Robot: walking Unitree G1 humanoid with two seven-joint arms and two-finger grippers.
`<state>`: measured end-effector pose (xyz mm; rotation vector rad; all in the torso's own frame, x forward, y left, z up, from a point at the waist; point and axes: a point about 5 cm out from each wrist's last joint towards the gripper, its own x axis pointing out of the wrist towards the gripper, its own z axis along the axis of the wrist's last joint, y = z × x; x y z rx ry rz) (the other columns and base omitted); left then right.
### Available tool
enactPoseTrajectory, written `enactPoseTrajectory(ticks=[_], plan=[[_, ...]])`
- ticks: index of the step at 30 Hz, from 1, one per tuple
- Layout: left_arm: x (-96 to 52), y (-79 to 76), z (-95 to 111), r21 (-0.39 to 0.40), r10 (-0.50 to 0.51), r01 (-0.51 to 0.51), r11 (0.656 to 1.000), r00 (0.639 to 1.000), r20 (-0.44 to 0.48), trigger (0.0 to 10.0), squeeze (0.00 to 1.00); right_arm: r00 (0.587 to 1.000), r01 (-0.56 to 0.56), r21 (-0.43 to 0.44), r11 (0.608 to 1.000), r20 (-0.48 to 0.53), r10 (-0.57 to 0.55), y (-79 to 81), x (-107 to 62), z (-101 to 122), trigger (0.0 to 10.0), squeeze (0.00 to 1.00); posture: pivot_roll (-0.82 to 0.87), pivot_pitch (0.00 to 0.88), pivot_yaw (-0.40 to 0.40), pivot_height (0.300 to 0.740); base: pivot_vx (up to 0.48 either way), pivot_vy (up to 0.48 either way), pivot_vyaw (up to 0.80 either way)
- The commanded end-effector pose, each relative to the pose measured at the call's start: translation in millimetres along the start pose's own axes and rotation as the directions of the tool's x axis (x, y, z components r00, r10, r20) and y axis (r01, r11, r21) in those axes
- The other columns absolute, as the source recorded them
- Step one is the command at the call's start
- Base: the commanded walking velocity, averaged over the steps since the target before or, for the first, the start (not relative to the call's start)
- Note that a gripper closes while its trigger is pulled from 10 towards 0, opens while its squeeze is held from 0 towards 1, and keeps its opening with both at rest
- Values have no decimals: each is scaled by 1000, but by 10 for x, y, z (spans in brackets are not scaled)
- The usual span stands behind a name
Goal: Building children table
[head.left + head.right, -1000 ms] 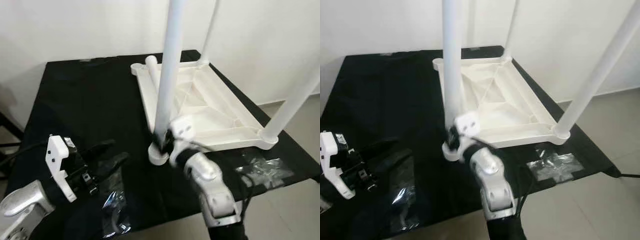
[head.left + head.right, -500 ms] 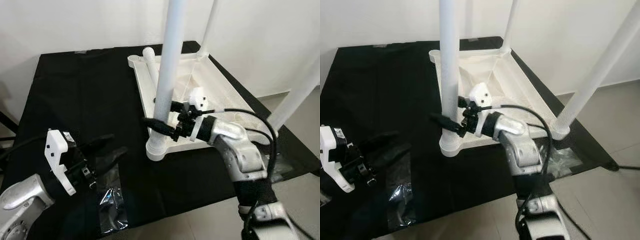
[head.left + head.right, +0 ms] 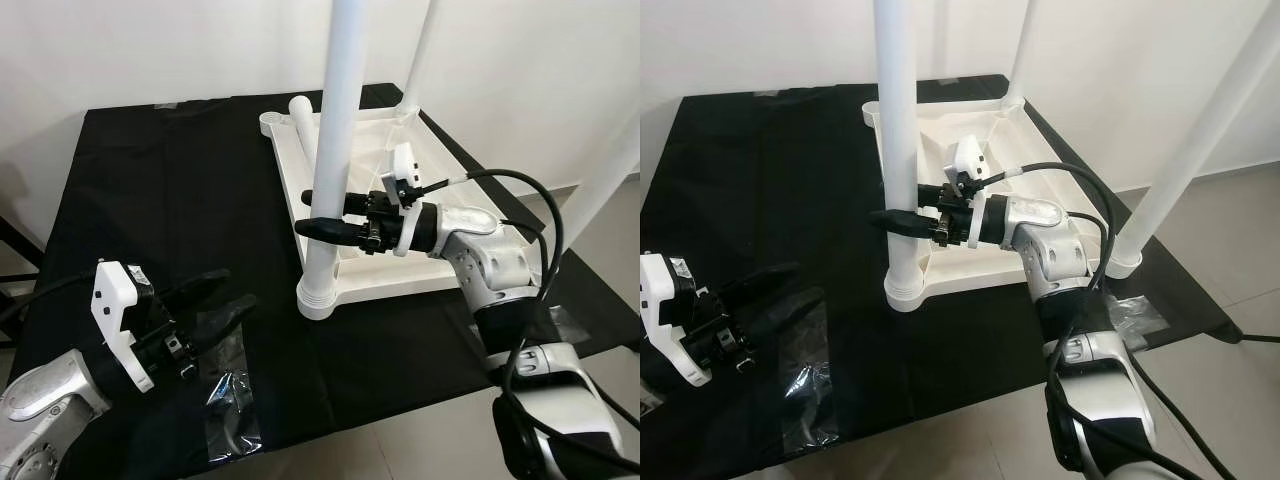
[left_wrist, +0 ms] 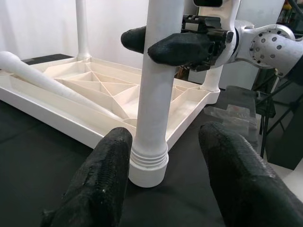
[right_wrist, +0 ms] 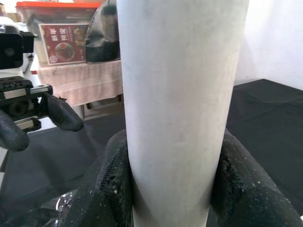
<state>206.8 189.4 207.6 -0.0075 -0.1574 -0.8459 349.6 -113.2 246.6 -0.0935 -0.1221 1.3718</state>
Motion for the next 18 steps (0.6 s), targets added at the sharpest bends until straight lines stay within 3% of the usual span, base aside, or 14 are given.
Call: enactPoseTrajectory(ticks=[1, 7, 9, 10, 14, 15, 16, 17, 18], plan=[[0, -16, -21, -2, -4, 4, 1000, 1000, -8, 10000, 0, 999, -36, -3, 999, 10, 36, 9, -28, -1, 0, 0, 89, 126, -45, 740, 0, 0, 0], [11, -19, -19, -4, -6, 6, 1000, 1000, -3, 10000, 0, 1000, -28, 1, 1000, -9, 28, 32, -139, -59, 0, 0, 67, 127, -49, 740, 0, 0, 0], [15, -23, -17, -5, -6, 6, 1000, 1000, 0, 10000, 0, 1000, 10, -9, 1000, -19, -10, 40, -188, -78, 0, 0, 57, 130, -56, 740, 0, 0, 0], [14, -25, -15, -5, -5, 5, 1000, 1000, 1, 10000, 0, 994, 106, -15, 994, -30, -107, 61, -190, -127, 0, 0, 55, 131, -60, 740, 0, 0, 0], [14, -25, -15, -5, -5, 5, 1000, 1000, 1, 10000, 0, 994, 106, -15, 994, -30, -107, 61, -190, -127, 0, 0, 55, 131, -60, 740, 0, 0, 0], [1, -21, -10, -4, -4, 4, 1000, 1000, 1, 10000, 0, 894, 447, -41, 893, -21, -448, 45, -77, -262, 0, 0, 48, 138, -63, 740, 0, 0, 0], [-8, -8, -2, -1, -1, 1, 1000, 1000, 0, 10000, 0, 769, 637, -22, 771, -48, -637, 307, 122, -506, 0, 0, 43, 141, -40, 740, 0, 0, 0], [-8, -8, -2, -1, -1, 1, 1000, 1000, 0, 10000, 0, 769, 637, -22, 771, -48, -637, 307, 122, -506, 0, 0, 43, 141, -40, 740, 0, 0, 0], [-11, 1, -3, 0, 0, 0, 1000, 1000, -1, 10000, 0, 674, 738, 50, 673, -98, -732, 539, 269, -696, 0, 0, 42, 131, -33, 740, 0, 0, 0]])
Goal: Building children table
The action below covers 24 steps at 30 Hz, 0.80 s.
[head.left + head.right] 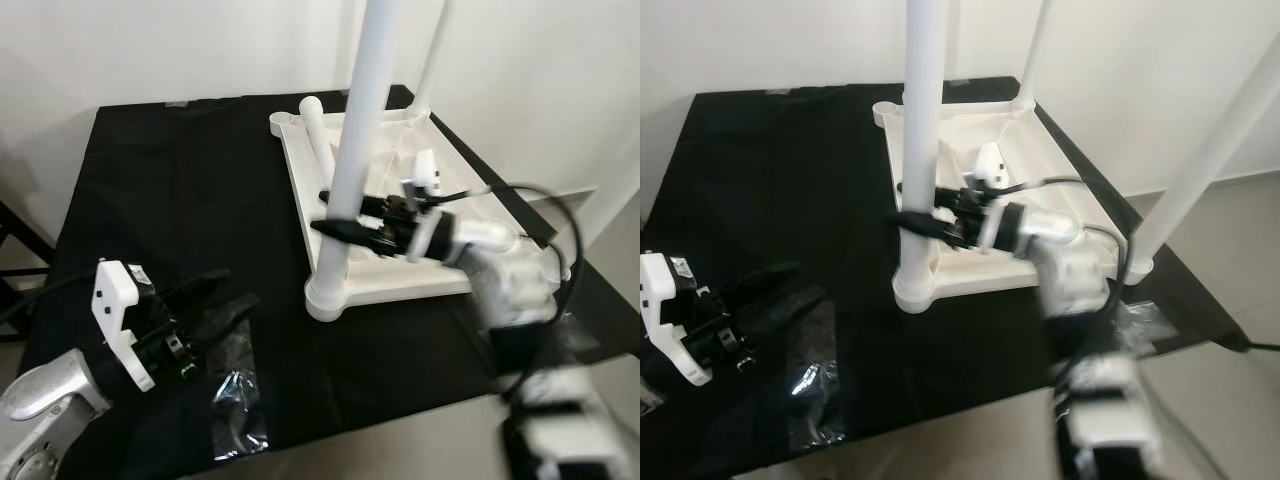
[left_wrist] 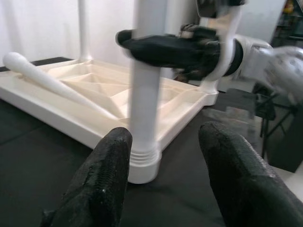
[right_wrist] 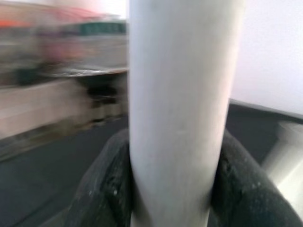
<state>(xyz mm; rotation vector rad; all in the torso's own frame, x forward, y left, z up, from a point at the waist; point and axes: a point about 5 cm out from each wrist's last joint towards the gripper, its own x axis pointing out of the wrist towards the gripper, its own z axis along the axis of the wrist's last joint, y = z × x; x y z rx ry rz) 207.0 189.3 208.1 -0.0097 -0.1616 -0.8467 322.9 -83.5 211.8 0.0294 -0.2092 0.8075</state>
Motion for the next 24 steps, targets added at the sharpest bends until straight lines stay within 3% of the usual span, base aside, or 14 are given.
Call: enactPoseTrajectory(ticks=[1, 3, 12, 13, 14, 15, 18, 20, 21, 23, 24], plan=[[-13, 10, -10, 0, 1, -1, 1000, 1000, -7, 10000, 0, 935, 302, -6, 953, -192, -298, 309, -83, -455, 0, 0, 45, 129, -37, 740, 0, 0, 0], [-10, 16, -14, -1, 1, -1, 1000, 1000, -7, 10000, 0, 942, 278, 8, 961, -200, -270, 390, -62, -490, 0, 0, 44, 125, -38, 740, 0, 0, 0], [-8, 12, -22, -3, 4, -4, 1000, 1000, -2, 10000, 0, 953, 251, 9, 968, -177, -245, 380, 54, -428, 0, 0, 41, 116, -44, 740, 0, 0, 0], [-8, 11, -22, -1, 8, -8, 1000, 1000, 0, 10000, 0, 959, 230, 21, 973, -173, -223, 391, 69, -414, 10000, 616, 42, 115, -43, 740, 0, 0, 0], [-8, 11, -22, -1, 8, -8, 1000, 1000, 0, 10000, 0, 959, 230, 21, 973, -173, -223, 391, 69, -414, 10000, 616, 42, 115, -43, 740, 0, 0, 0], [-7, 10, -22, -1, 8, -8, 1000, 1000, 1, 10000, 0, 973, 180, 59, 982, -158, -169, 402, 99, -374, 10000, 1000, 41, 114, -43, 740, 0, 0, 0], [-4, 9, -23, -2, 7, -7, 1000, 1000, 1, 10000, 0, 990, 92, 101, 991, -115, -80, 399, 148, -278, 10000, 1000, 40, 113, -45, 740, 0, 0, 0], [0, 10, -24, -2, 5, -5, 1000, 1000, 1, 10000, 0, 997, -58, 136, 989, -48, 65, 396, 197, -90, 10000, 1000, 40, 114, -48, 740, 0, 0, 0], [3, 10, -24, -1, 6, -6, 1000, 1000, 2, 10000, 0, 984, -170, 110, 979, -33, 174, 379, 202, -6, 10000, 827, 41, 112, -53, 740, 0, 0, 0], [3, 10, -24, -1, 6, -6, 1000, 1000, 2, 10000, 0, 984, -170, 110, 979, -33, 174, 379, 202, -6, 10000, 827, 41, 112, -53, 740, 0, 0, 0], [5, 10, -24, 0, 9, -9, 1000, 1000, 4, 10000, 0, 964, -262, 74, 962, -30, 265, 359, 195, 75, 10000, 106, 44, 113, -52, 740, 0, 0, 0]])
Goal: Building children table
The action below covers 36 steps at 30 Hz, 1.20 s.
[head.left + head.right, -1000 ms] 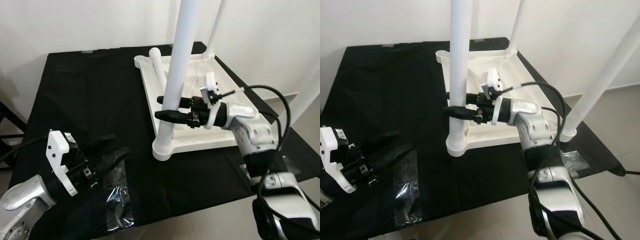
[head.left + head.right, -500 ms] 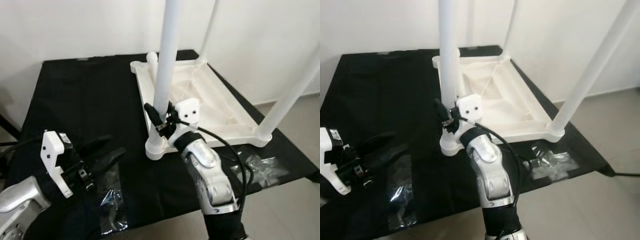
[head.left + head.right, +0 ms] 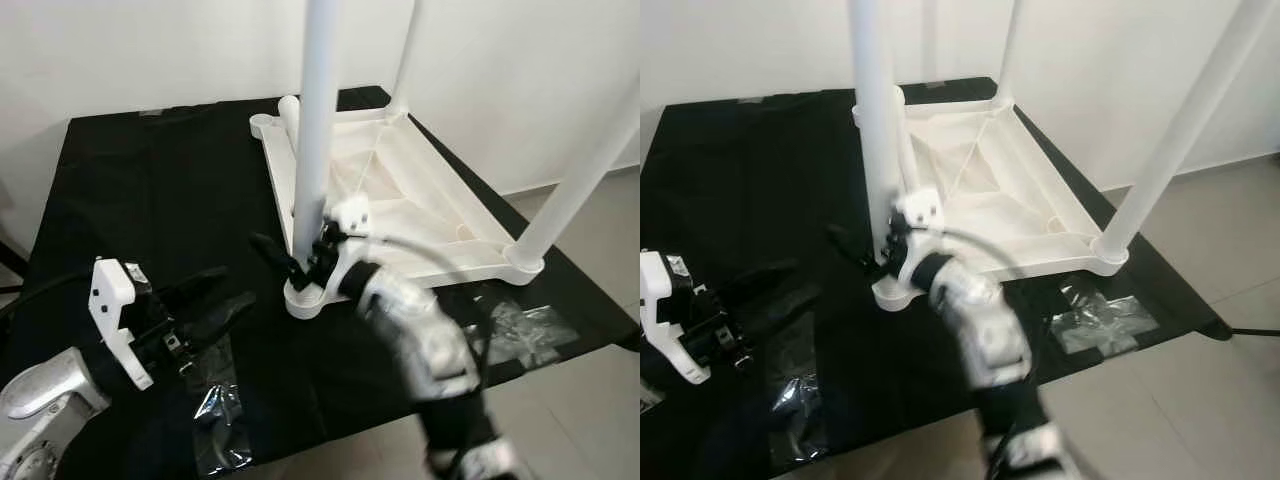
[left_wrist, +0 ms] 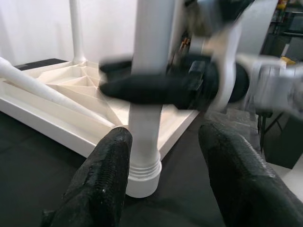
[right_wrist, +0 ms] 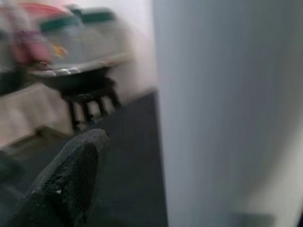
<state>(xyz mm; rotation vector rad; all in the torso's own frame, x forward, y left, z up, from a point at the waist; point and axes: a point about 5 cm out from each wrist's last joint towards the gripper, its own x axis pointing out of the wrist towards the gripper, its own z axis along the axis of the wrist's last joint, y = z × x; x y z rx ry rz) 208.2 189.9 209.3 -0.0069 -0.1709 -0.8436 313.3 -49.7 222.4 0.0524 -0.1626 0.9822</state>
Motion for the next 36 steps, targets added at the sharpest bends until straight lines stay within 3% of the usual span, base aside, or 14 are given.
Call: enactPoseTrajectory(ticks=[1, 2, 4, 8, 11, 12, 14, 15, 16, 17, 30, 33, 34, 36], plan=[[0, -6, -34, -6, 9, -9, 1000, 1000, -2, 10000, 0, 983, -181, -16, 983, -26, 180, 35, -9, 43, 10000, 0, 46, 114, -51, 740, 0, 0, 0], [1, -8, -35, -7, 9, -9, 1000, 1000, -3, 10000, 0, 965, -256, -59, 965, -68, 252, -25, -27, 76, 10000, 0, 50, 114, -50, 740, 0, 0, 0], [1, -8, -35, -7, 9, -9, 1000, 1000, -3, 10000, 0, 965, -256, -59, 965, -68, 252, -25, -27, 76, 10000, 0, 50, 114, -50, 740, 0, 0, 0], [-4, -15, -36, -8, 7, -7, 1000, 1000, -7, 10000, 0, 936, -343, -109, 933, -123, 330, -197, -53, 167, 10000, 0, 63, 121, -48, 740, 0, 0, 0], [-6, -15, -36, -8, 6, -6, 1000, 1000, -8, 10000, 0, 931, -358, -106, 928, -117, 346, -268, -56, 216, 10000, 0, 63, 121, -46, 740, 0, 0, 0], [-6, -13, -35, -8, 6, -6, 1000, 1000, -11, 10000, 0, 914, -399, -70, 914, -104, 392, -419, -88, 274, 10000, 0, 67, 122, -45, 740, 0, 0, 0], [-5, -12, -36, -8, 6, -6, 1000, 1000, -12, 10000, 0, 910, -410, -55, 911, -99, 403, -463, -103, 283, 10000, 0, 67, 122, -45, 740, 0, 0, 0], [-5, -12, -36, -8, 6, -6, 1000, 1000, -12, 10000, 0, 903, -423, -40, 905, -99, 417, -503, -119, 284, 8118, 0, 66, 122, -42, 740, 0, 0, 0], [-4, -11, -37, -8, 5, -5, 1000, 1000, -13, 10000, 0, 900, -430, -33, 902, -100, 425, -525, -129, 284, 8118, 0, 66, 122, -42, 740, 0, 0, 0], [-3, -10, -36, -8, 5, -5, 1000, 1000, -13, 10000, 0, 899, -430, -26, 903, -107, 425, -569, -134, 280, 0, 0, 66, 123, -42, 740, 0, 0, 0], [-1, -11, -31, -9, 5, -5, 1000, 1000, -13, 10000, 0, 920, -384, -20, 923, -96, 380, -731, -209, 254, 0, 0, 66, 125, -38, 740, 0, 0, 0], [-5, -15, -26, -9, 5, -5, 1000, 1000, -12, 10000, 0, 957, -275, -27, 961, -103, 271, -752, -278, 175, 0, 0, 55, 135, -46, 740, 0, 0, 0], [-13, -18, -16, -8, 7, -7, 1000, 1000, -10, 10000, 0, 988, -122, -22, 992, -93, 120, -740, -329, 86, 0, 0, 52, 139, -48, 740, 0, 0, 0], [-16, -17, -13, -8, 8, -8, 1000, 1000, -10, 10000, 0, 994, -65, -15, 998, -83, 64, -724, -341, 55, 0, 0, 52, 139, -48, 740, 0, 0, 0]])
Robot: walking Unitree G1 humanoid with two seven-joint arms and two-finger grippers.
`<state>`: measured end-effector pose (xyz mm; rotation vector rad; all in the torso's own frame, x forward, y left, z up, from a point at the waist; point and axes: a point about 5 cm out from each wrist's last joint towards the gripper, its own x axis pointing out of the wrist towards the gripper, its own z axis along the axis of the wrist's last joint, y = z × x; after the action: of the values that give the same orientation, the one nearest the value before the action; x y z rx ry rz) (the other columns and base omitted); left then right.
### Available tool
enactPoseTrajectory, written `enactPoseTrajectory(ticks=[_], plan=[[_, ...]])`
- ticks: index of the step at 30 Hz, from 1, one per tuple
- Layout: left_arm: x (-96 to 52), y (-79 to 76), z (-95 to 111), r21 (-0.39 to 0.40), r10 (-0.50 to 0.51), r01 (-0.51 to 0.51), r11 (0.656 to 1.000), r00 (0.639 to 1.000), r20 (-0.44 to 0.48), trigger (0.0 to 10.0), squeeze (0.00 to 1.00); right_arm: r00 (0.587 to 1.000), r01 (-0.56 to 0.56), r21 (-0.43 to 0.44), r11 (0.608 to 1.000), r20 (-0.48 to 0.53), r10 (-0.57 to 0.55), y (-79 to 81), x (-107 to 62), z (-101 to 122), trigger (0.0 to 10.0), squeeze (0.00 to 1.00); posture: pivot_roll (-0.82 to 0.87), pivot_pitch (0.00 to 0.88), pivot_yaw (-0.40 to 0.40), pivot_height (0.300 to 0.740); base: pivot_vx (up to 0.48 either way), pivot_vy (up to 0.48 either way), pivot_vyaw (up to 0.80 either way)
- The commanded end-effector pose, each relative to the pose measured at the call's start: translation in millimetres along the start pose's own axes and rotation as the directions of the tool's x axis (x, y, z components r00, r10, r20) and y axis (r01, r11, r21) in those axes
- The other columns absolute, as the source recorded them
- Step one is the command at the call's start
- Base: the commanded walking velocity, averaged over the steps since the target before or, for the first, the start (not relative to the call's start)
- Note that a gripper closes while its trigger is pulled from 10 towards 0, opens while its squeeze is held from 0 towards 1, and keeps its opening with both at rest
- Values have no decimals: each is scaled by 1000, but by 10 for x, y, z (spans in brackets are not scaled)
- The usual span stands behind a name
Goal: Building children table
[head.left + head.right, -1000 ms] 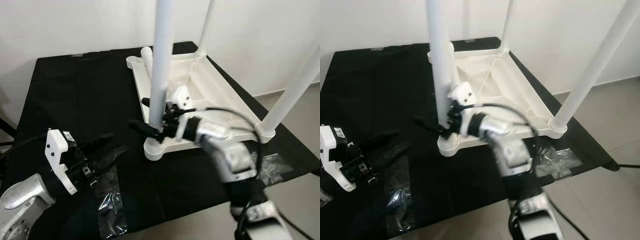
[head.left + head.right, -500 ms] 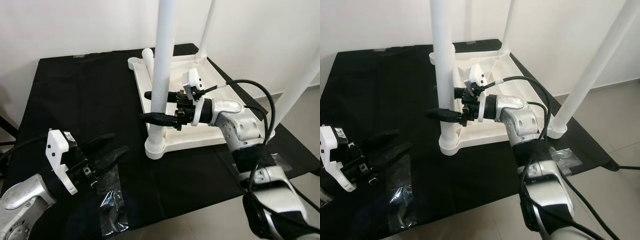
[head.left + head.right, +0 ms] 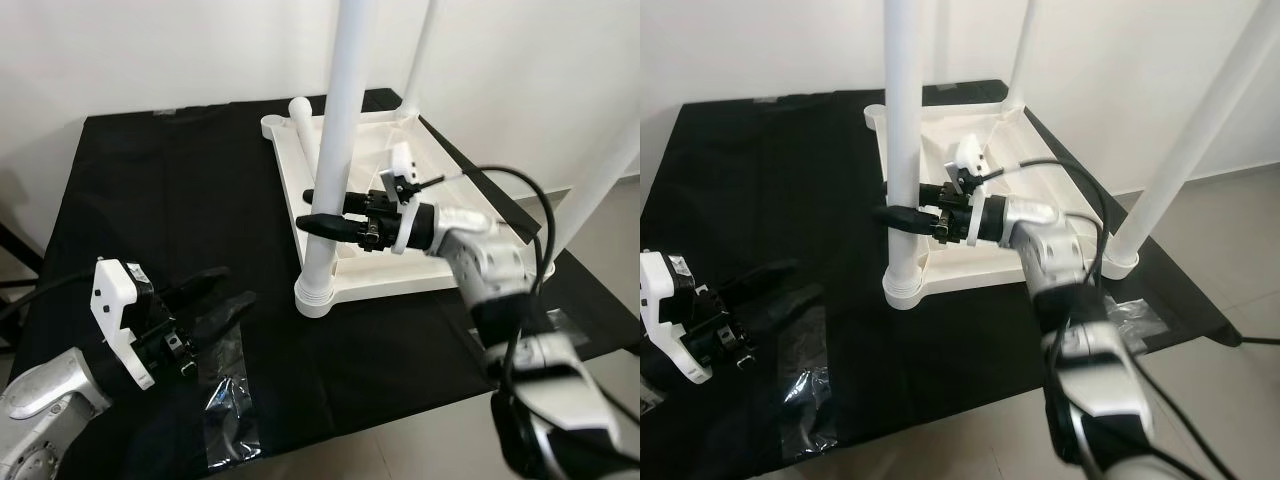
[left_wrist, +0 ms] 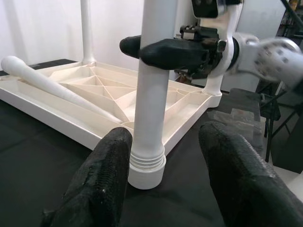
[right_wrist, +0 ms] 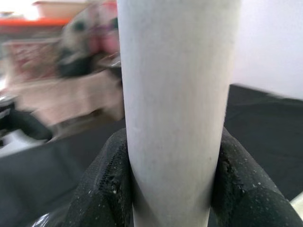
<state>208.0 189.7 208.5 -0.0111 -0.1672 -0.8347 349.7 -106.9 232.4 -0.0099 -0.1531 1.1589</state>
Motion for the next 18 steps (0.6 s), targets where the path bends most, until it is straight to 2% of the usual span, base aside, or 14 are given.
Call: enactPoseTrajectory(ticks=[1, 2, 3, 5, 6, 7, 8, 9, 10, 11, 12, 13, 17, 18], plan=[[-26, -10, -2, -3, 0, 0, 1000, 1000, -8, 10000, 0, 973, 231, 36, 972, -36, -229, -29, -74, -148, 0, 0, 45, 148, -47, 740, 0, 0, 0], [-26, -10, -2, -3, 0, 0, 1000, 1000, -8, 10000, 0, 973, 231, 36, 972, -36, -229, -29, -74, -148, 0, 0, 45, 148, -47, 740, 0, 0, 0], [-43, 6, 6, -2, 1, -1, 1000, 1000, -10, 10000, 0, 797, 596, 7, 803, -120, -591, 207, -64, -480, 0, 0, 27, 153, -31, 740, 0, 0, 0], [-43, 6, 6, -2, 1, -1, 1000, 1000, -10, 10000, 0, 797, 596, 7, 803, -120, -591, 207, -64, -480, 0, 0, 27, 153, -31, 740, 0, 0, 0], [-49, 14, 9, -1, 1, -1, 1000, 1000, -11, 10000, 0, 690, 711, -21, 703, -171, -703, 337, -100, -604, 0, 0, 27, 153, -31, 740, 0, 0, 0], [-49, 14, 9, -1, 1, -1, 1000, 1000, -11, 10000, 0, 690, 711, -21, 703, -171, -703, 337, -100, -604, 0, 0, 27, 153, -31, 740, 0, 0, 0], [-45, 23, 13, -1, 1, -1, 1000, 1000, -12, 10000, 0, 677, 723, -14, 691, -190, -711, 490, -46, -706, 0, 0, 41, 156, -20, 740, 0, 0, 0], [-45, 23, 13, -1, 1, -1, 1000, 1000, -12, 10000, 0, 677, 723, -14, 691, -190, -711, 490, -46, -706, 0, 0, 41, 156, -20, 740, 0, 0, 0], [-39, 31, 9, 0, -1, 1, 1000, 1000, -16, 10000, 0, 724, 674, -6, 738, -191, -663, 595, 98, -746, 0, 0, 39, 146, -19, 740, 0, 0, 0], [-39, 31, 9, 0, -1, 1, 1000, 1000, -16, 10000, 0, 724, 674, -6, 738, -191, -663, 595, 98, -746, 0, 0, 39, 146, -19, 740, 0, 0, 0], [-33, 35, 5, -1, -3, 3, 1000, 1000, -18, 10000, 0, 766, 628, 7, 778, -183, -617, 647, 207, -762, 0, 0, 40, 141, -24, 740, 0, 0, 0], [-30, 33, 3, 0, -4, 4, 1000, 1000, -21, 10000, 0, 788, 599, 9, 801, -182, -588, 672, 277, -772, 0, 0, 50, 141, -27, 740, 0, 0, 0], [-29, 31, 1, 1, -5, 5, 1000, 1000, -22, 10000, 0, 794, 590, 6, 807, -184, -579, 674, 304, -775, 0, 0, 51, 142, -27, 740, 0, 0, 0], [-34, 31, 0, 4, 2, -2, 1000, 1000, -21, 10000, 0, 788, 595, 0, 804, -194, -584, 666, 304, -768, 10000, 0, 53, 143, -27, 740, 0, 0, 0]])
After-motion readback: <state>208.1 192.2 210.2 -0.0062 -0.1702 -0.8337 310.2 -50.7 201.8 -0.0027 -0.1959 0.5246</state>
